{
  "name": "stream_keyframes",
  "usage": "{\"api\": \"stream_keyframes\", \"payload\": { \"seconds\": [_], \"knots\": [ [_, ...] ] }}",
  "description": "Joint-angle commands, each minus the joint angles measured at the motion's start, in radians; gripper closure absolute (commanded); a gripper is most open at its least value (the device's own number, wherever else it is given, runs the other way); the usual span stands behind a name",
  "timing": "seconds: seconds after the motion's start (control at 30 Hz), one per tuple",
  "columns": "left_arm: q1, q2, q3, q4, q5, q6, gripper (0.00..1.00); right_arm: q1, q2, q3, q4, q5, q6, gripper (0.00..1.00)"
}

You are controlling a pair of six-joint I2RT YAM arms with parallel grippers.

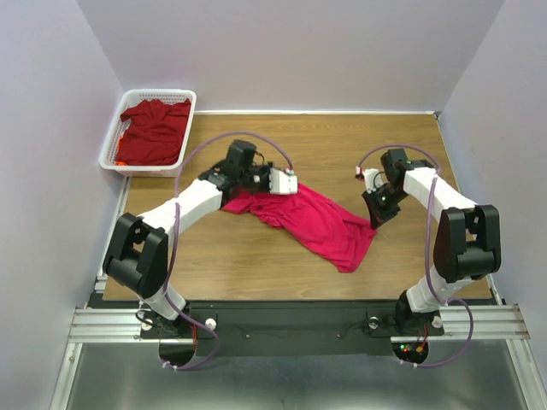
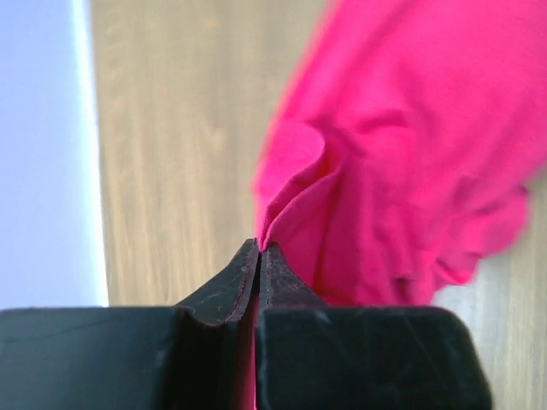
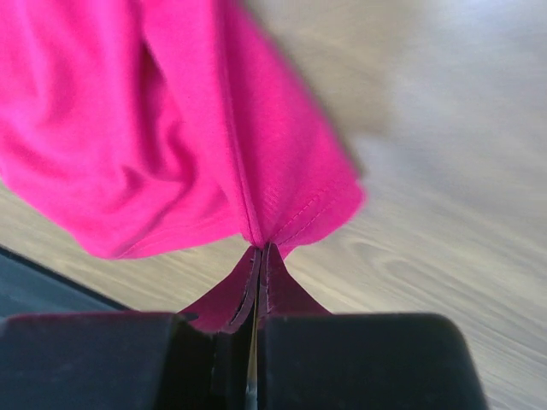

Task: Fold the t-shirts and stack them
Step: Flatten the tshirt out

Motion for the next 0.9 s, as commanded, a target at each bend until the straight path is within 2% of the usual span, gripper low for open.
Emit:
{"api": "stream_keyframes", "payload": {
  "seconds": [0.0, 0.2, 0.43, 0.63, 0.87],
  "knots": [
    [0.084, -0.052, 0.171, -0.015, 0.064, -0.239, 1.00, -0.064, -0.042, 0.124, 0.001, 0.026, -0.047, 0.99],
    [0.197, -0.087, 0.315, 0.019, 0.072, -0.457, 1.00, -0.150, -0.022, 0.320, 0.002, 0.058, -0.093, 1.00],
    [0.288, -0.173, 0.386, 0.134, 0.050, -0.623, 1.00, -0.199, -0.024, 0.548, 0.010, 0.112, -0.081, 0.99],
    [0.369, -0.220, 0.456, 0.224, 0.018, -0.706, 1.00, -0.224, -0.068, 0.667, 0.058, 0.175, -0.058, 1.00],
    [0.386, -0.199, 0.551, 0.269, -0.012, -0.724, 1.00, -0.225, -0.093, 0.805, 0.139, 0.267, -0.039, 0.99]
  ]
}}
